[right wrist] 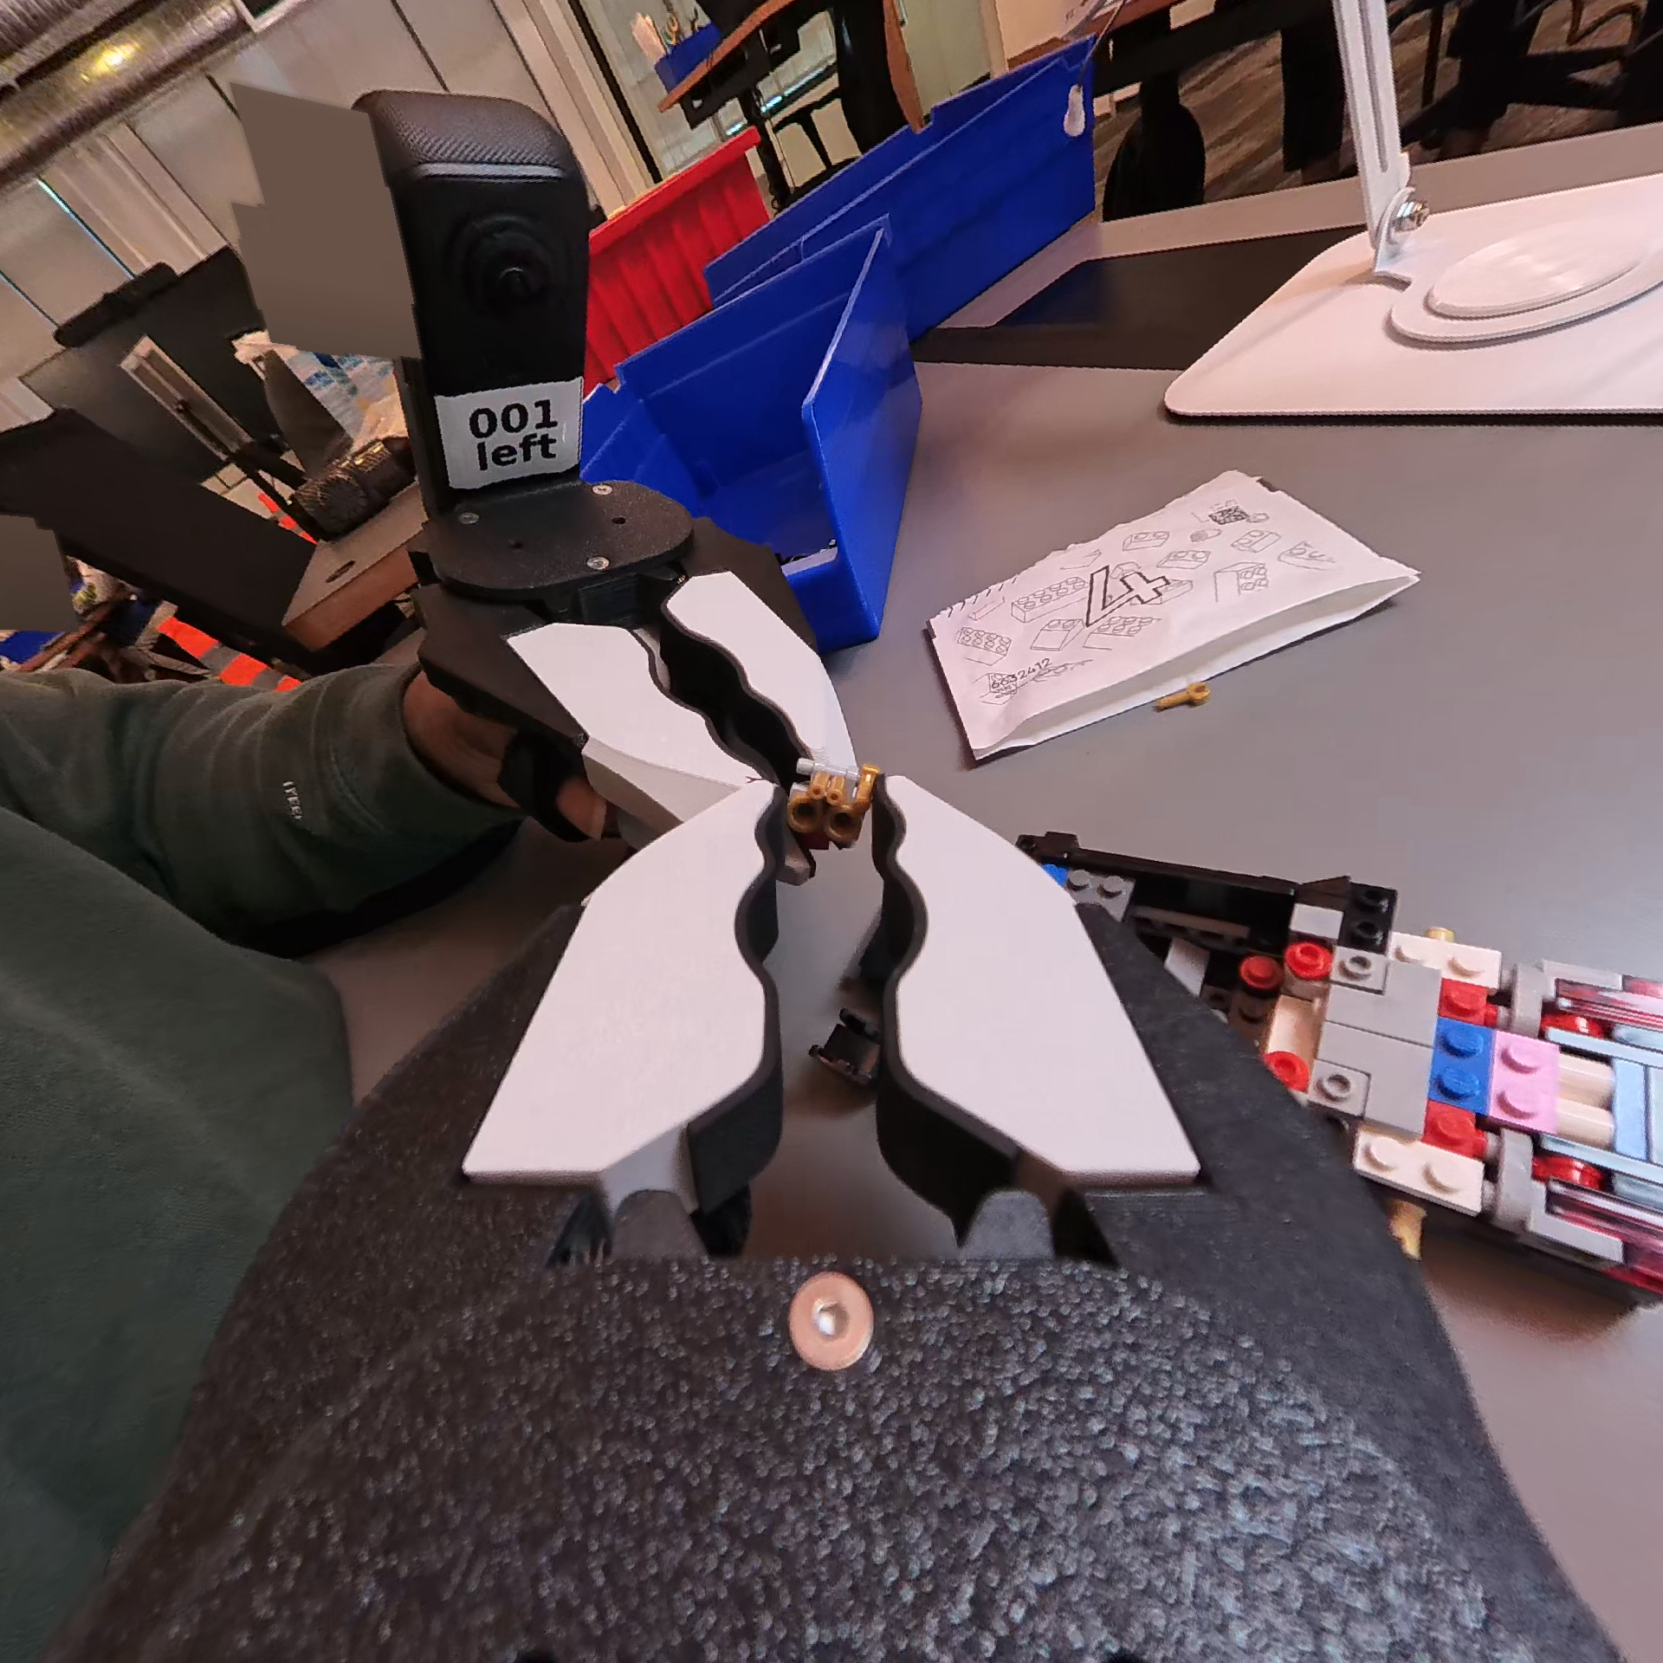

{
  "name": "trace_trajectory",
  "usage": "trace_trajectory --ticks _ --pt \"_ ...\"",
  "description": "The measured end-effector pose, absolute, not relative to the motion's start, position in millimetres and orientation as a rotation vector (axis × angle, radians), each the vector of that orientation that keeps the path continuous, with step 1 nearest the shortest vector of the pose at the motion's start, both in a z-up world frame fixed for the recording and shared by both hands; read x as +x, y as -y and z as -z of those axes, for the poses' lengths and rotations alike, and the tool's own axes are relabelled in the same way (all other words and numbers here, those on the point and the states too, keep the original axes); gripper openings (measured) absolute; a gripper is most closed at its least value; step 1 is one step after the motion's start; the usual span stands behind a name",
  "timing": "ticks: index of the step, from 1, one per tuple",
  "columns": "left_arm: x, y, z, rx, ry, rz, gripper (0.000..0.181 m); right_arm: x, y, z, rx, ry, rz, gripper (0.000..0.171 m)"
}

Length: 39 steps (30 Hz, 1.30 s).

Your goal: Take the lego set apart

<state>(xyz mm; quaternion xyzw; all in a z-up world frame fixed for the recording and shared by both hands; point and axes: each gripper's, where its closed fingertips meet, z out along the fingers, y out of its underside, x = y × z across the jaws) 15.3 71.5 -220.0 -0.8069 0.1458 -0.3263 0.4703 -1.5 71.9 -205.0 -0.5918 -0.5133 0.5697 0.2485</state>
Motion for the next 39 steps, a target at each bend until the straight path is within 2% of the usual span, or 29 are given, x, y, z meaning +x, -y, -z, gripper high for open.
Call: trace_trajectory --ticks 9,12,15,28,39 --pt "8 -77 218 -1.974 -0.301 0.730 0.008 0 -78 204 -1.618 1.387 -1.500 0.016" --pt "-22 -81 207 -1.933 -0.211 0.681 0.007 6 -84 209 -1.636 1.384 -1.476 0.016" --pt "-20 -78 205 -1.939 -0.288 0.629 0.007 9 -86 205 -1.622 1.363 -1.505 0.016" --pt "5 -73 216 -1.915 -0.109 1.146 0.007 13 -88 199 -1.580 1.394 -1.515 0.017" --pt "6 -73 221 -1.927 -0.108 1.150 0.007 17 -77 213 -1.538 1.605 -1.344 0.017"
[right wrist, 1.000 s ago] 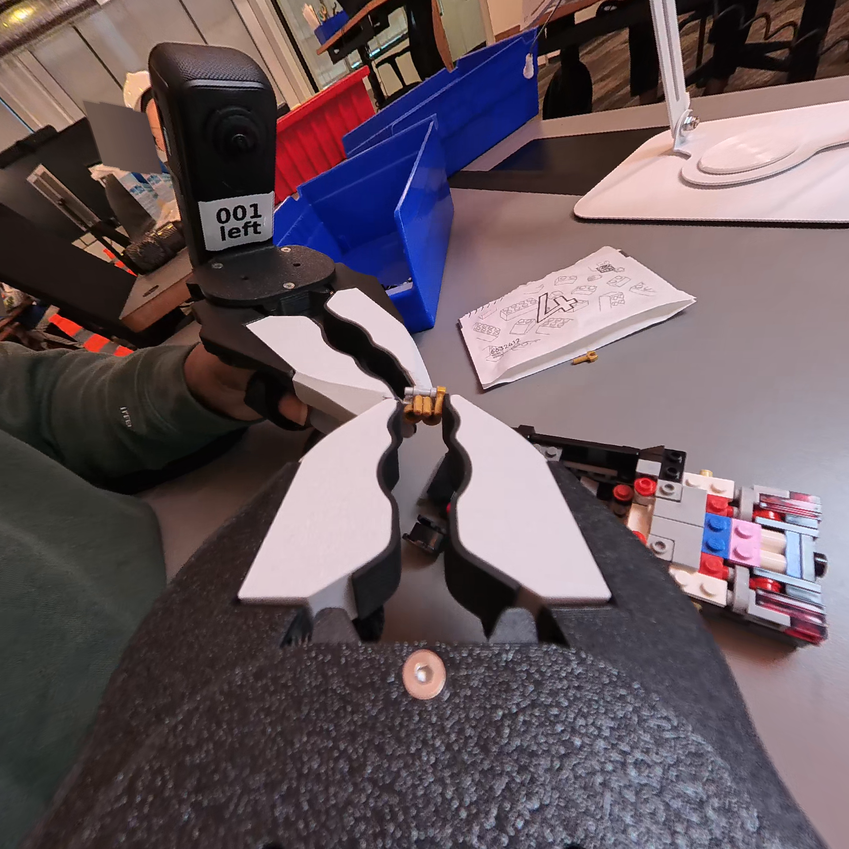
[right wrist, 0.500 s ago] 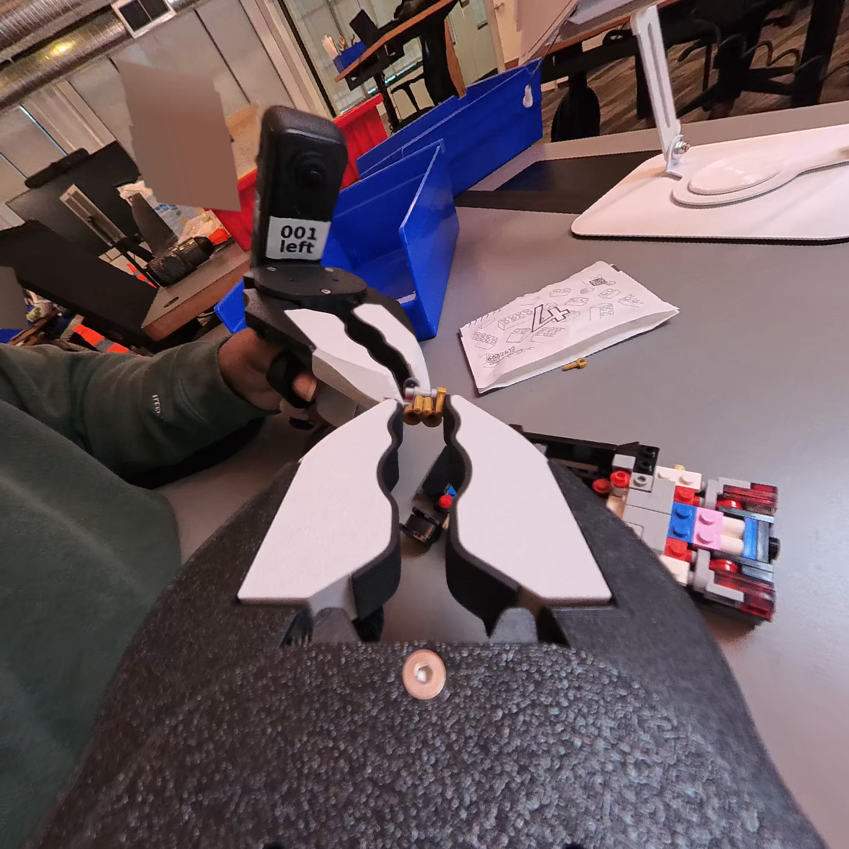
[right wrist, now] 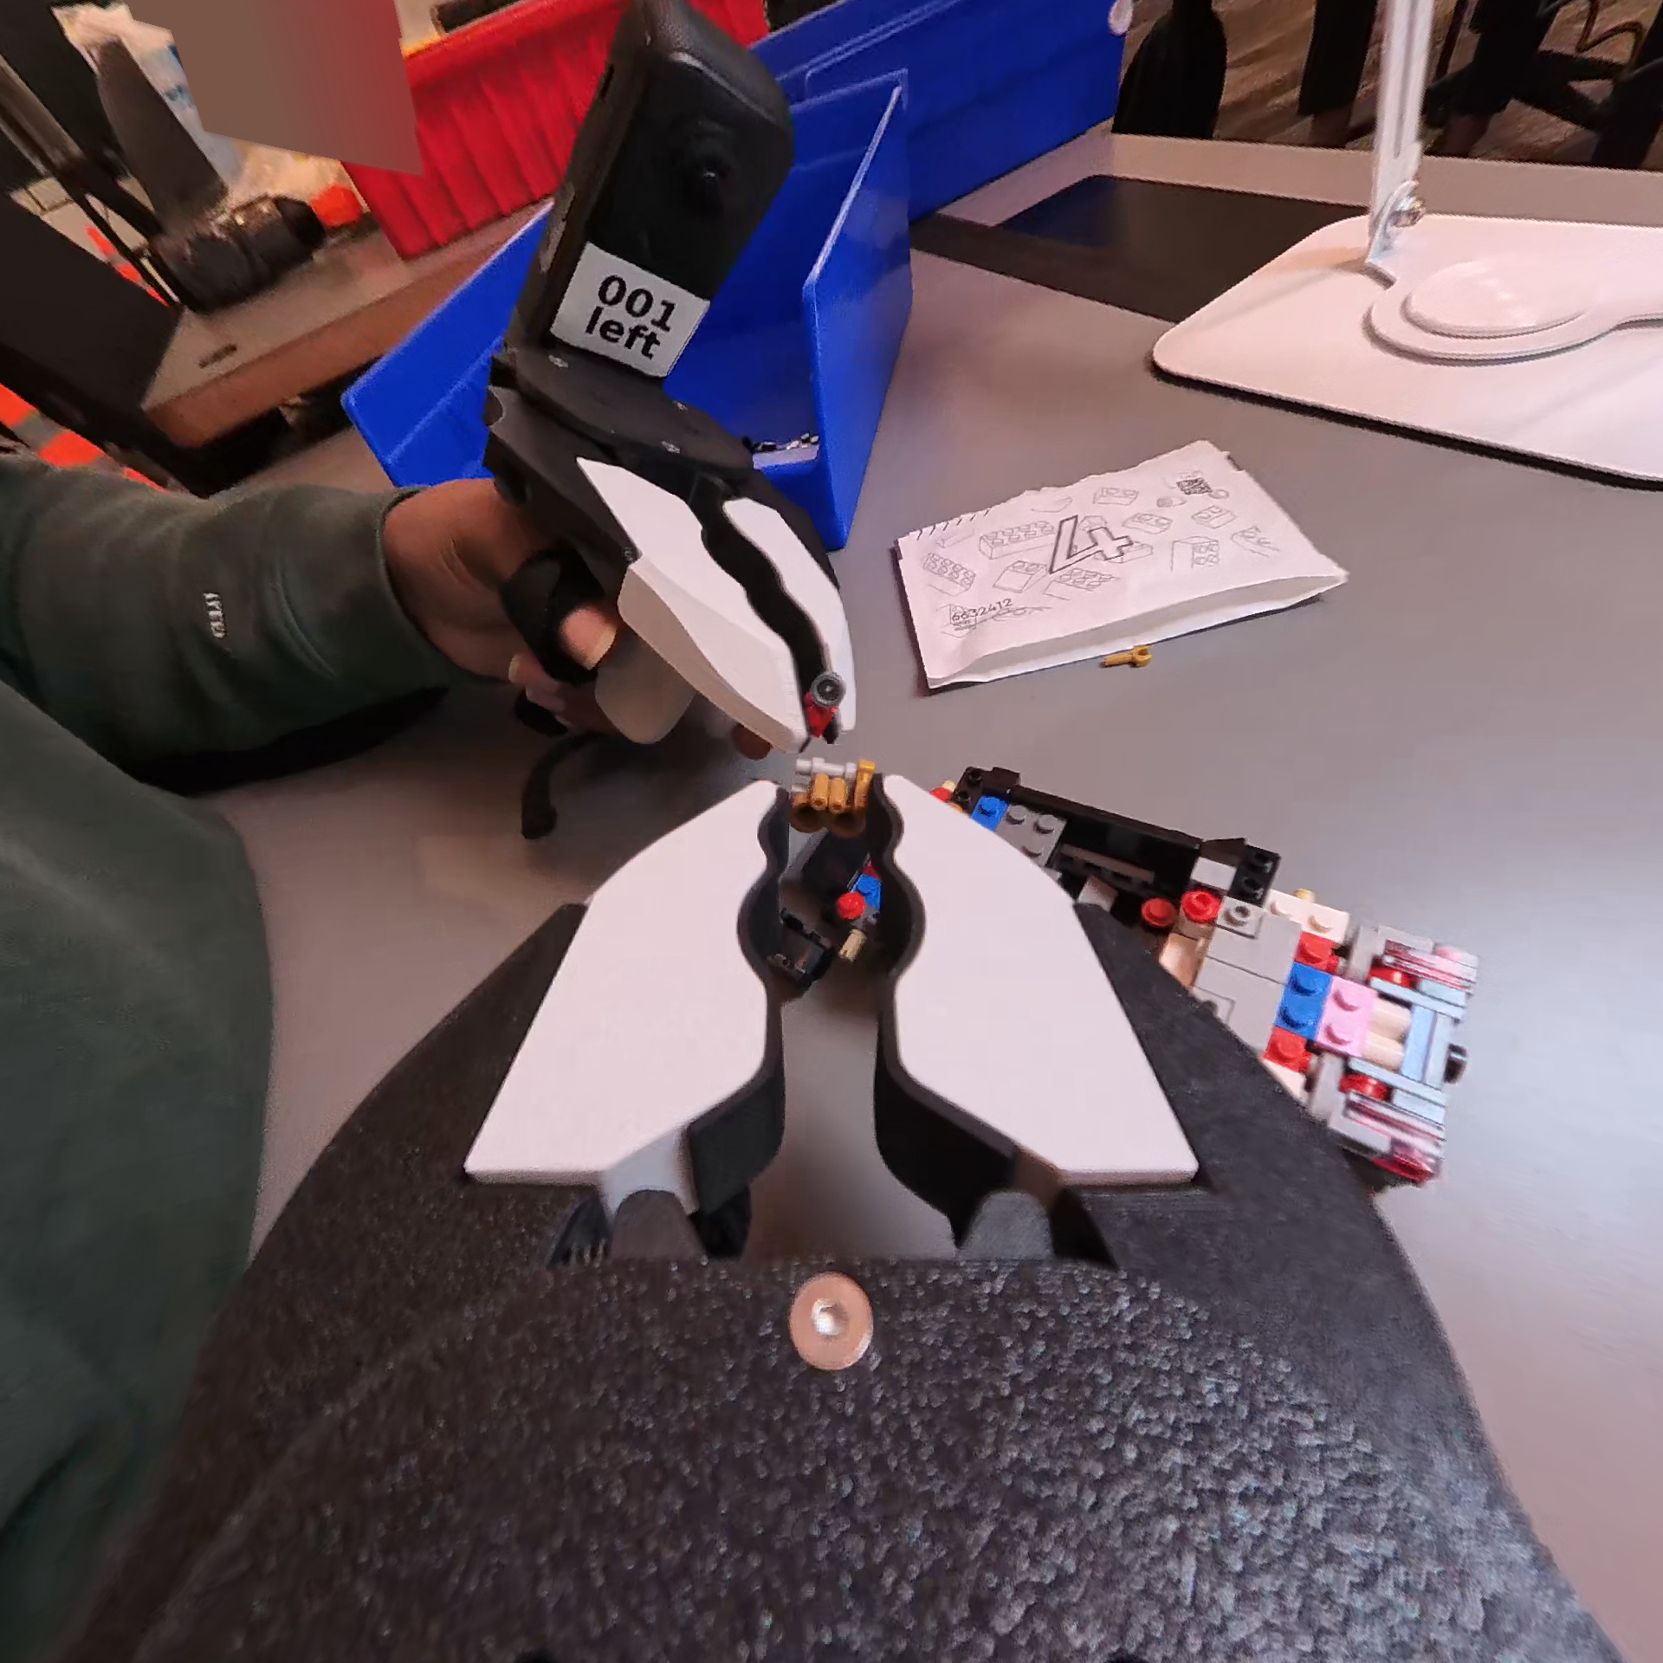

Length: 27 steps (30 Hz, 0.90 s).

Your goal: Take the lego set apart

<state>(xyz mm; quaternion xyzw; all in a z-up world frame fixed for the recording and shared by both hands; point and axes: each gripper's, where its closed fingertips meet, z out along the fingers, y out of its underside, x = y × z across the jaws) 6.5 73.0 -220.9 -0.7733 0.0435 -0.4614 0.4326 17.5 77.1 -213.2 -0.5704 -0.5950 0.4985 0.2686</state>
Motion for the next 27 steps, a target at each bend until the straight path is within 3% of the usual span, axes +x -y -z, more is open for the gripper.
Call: trace_trajectory --ticks 27 --pt "-5 -78 229 -1.944 -0.117 1.020 0.007 31 -4 268 -1.330 2.189 -1.080 0.018"
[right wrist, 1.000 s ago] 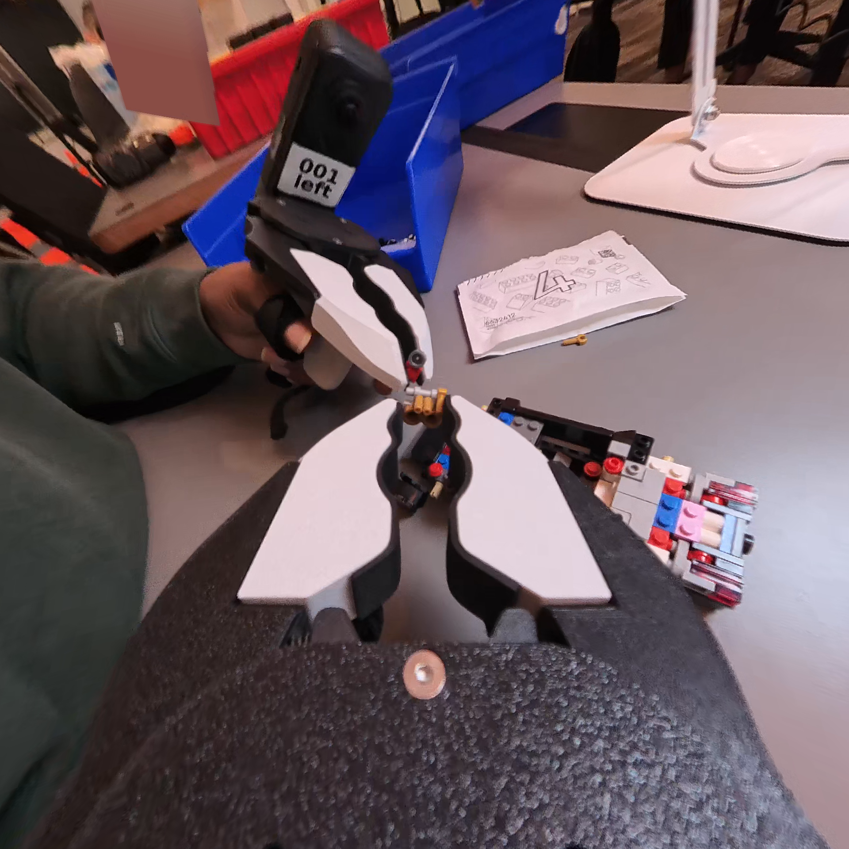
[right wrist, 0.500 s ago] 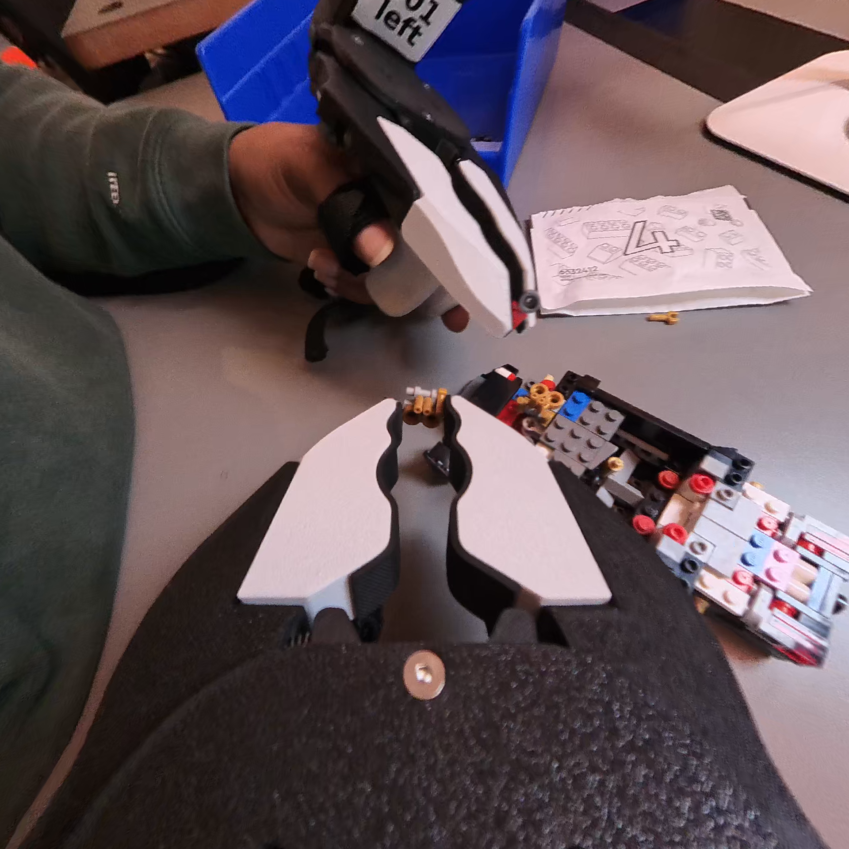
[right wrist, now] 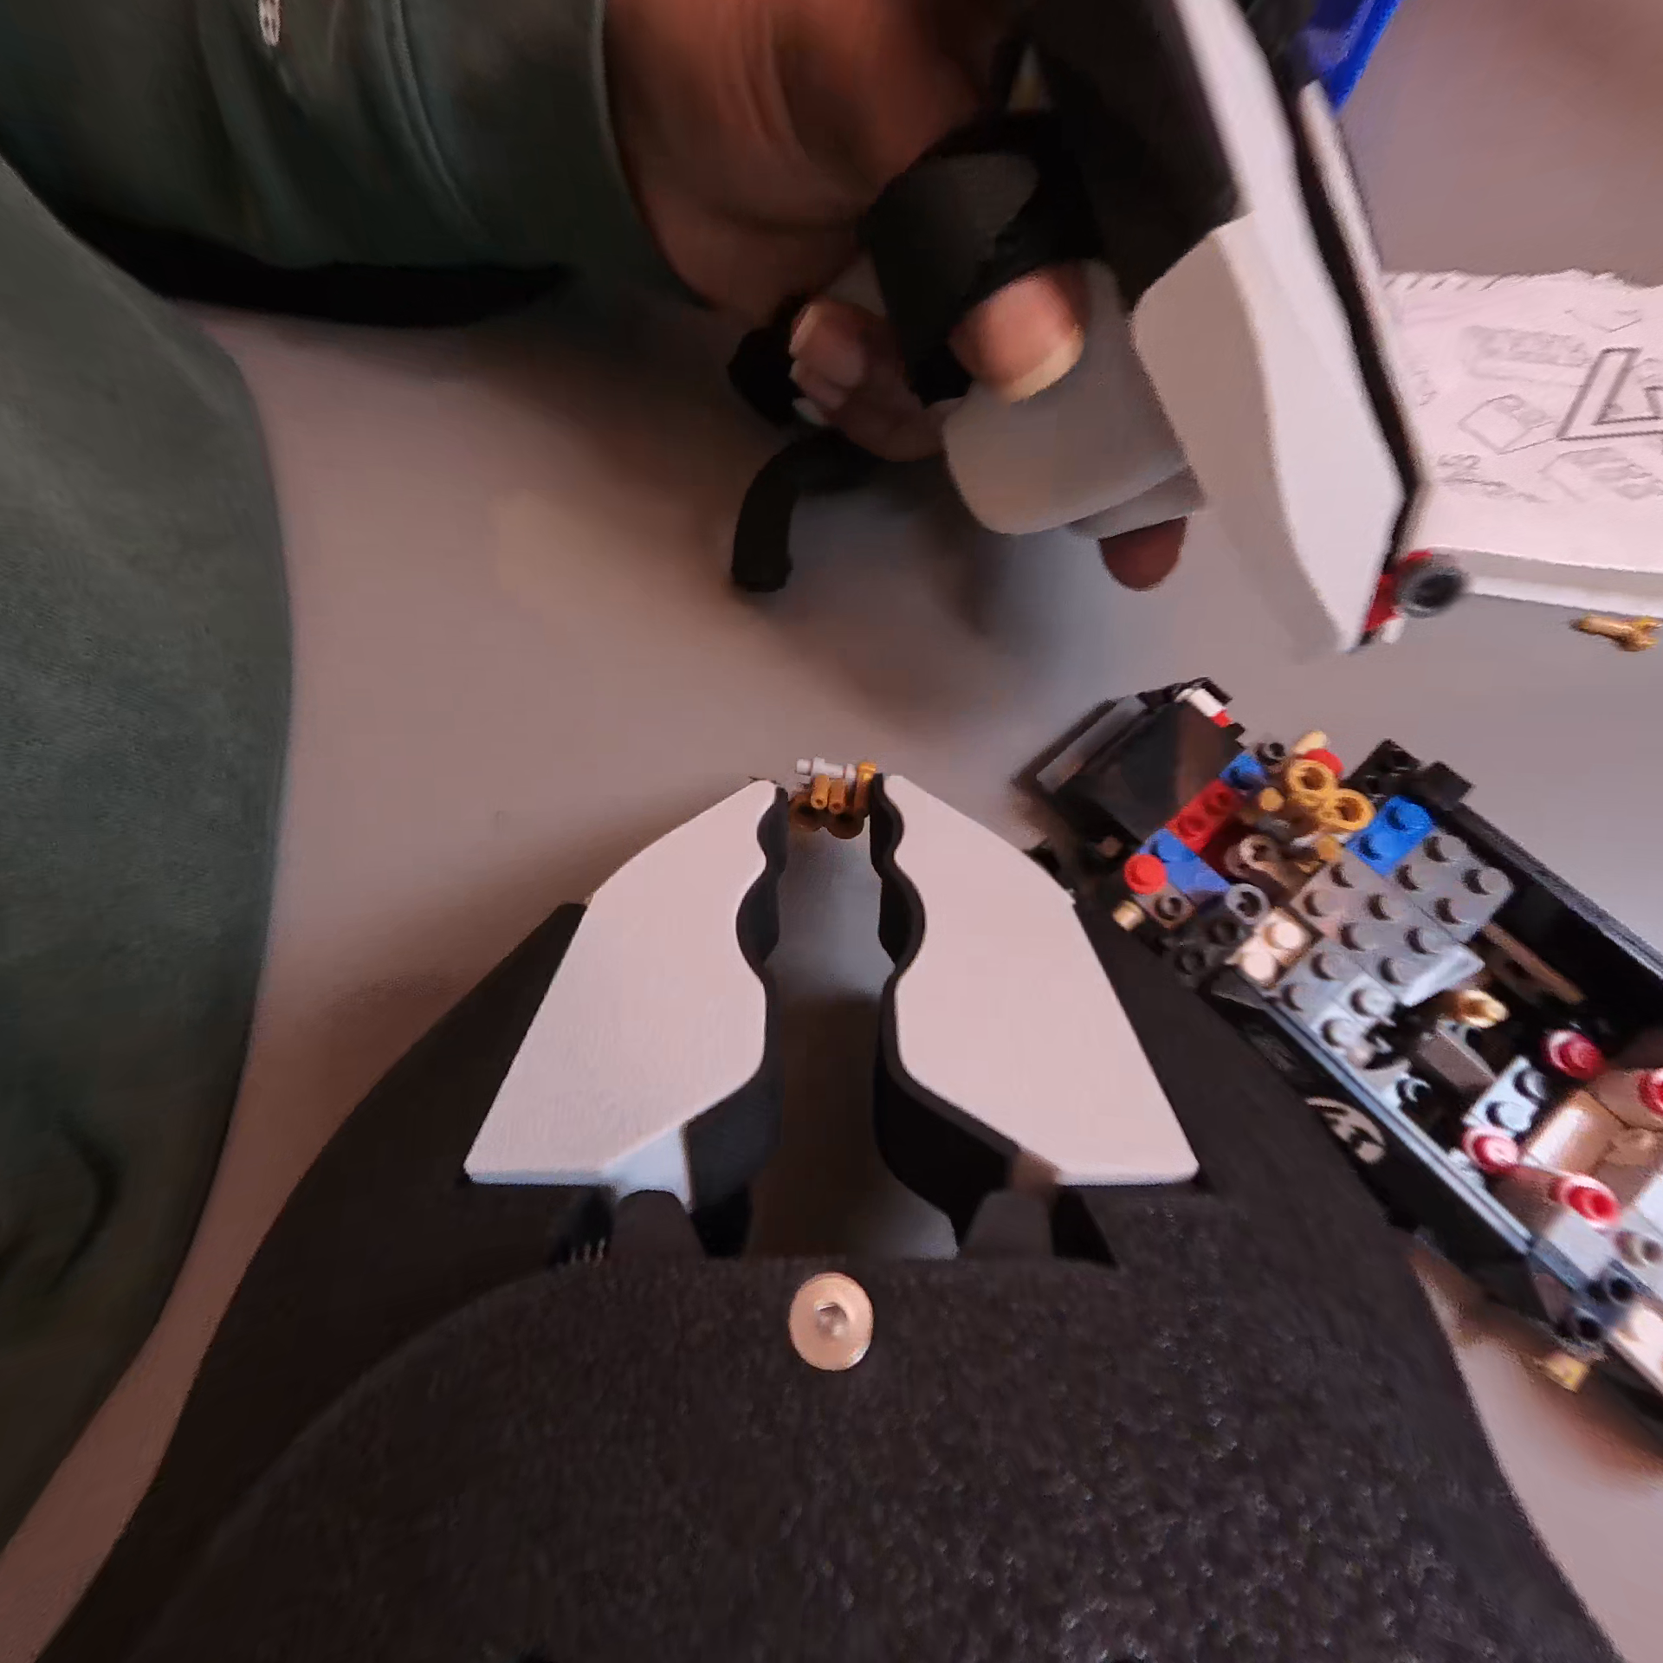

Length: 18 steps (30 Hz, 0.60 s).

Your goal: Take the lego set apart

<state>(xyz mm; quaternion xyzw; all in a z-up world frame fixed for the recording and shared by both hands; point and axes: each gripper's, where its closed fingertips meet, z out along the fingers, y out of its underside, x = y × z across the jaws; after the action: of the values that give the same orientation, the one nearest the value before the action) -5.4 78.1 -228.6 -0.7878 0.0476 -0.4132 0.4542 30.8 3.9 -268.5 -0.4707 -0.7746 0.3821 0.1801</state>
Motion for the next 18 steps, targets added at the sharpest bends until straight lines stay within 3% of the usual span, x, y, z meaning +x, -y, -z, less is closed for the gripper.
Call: trace_trajectory --ticks 4,6,9,18 --pt "-4 -78 229 -1.946 -0.119 1.029 0.007 32 2 277 -1.285 2.250 -0.986 0.020" --pt "-3 -78 229 -1.944 -0.120 1.033 0.007 33 4 274 -1.285 2.246 -1.019 0.033" --pt "-2 -77 228 -1.937 -0.119 1.044 0.007 34 4 257 -1.263 2.185 -1.156 0.037" --pt "9 -72 220 -1.909 -0.203 1.064 0.007 10 -69 195 -1.434 1.563 -1.337 0.022"
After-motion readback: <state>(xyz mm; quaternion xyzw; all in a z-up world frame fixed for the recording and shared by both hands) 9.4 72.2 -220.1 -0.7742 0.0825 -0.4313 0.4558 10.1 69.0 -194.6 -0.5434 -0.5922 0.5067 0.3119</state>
